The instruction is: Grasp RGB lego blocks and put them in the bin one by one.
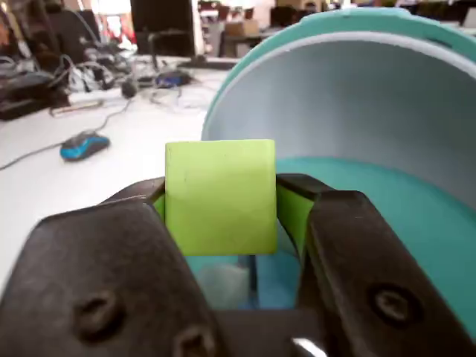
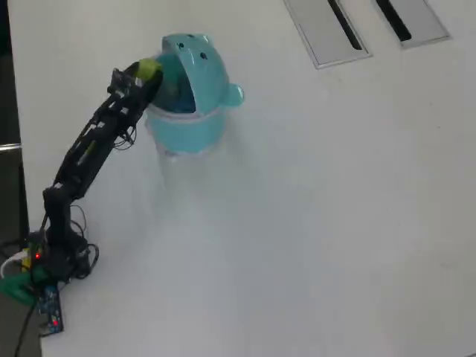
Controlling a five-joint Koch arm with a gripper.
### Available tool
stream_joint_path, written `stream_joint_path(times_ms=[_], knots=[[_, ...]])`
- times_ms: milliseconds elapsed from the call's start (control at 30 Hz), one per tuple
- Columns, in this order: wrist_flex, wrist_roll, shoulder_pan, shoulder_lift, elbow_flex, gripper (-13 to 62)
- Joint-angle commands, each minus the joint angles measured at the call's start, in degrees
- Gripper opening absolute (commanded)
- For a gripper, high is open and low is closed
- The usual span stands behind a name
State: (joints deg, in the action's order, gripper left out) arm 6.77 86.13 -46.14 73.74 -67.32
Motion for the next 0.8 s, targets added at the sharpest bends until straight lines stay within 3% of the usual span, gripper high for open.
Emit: stream_joint_path(times_ms=[0,67,133,233,767], knots=[[-0.7,0.0,0.4,0.3,9.3,12.6],[-0.7,0.1,0.9,-0.4,10.3,12.6],[-0.6,5.3,2.4,-2.0,11.6,20.4],[-0.6,8.3,3.4,-2.2,11.3,25.7],[0.5,10.8,1.1,10.6,-5.7,28.7]])
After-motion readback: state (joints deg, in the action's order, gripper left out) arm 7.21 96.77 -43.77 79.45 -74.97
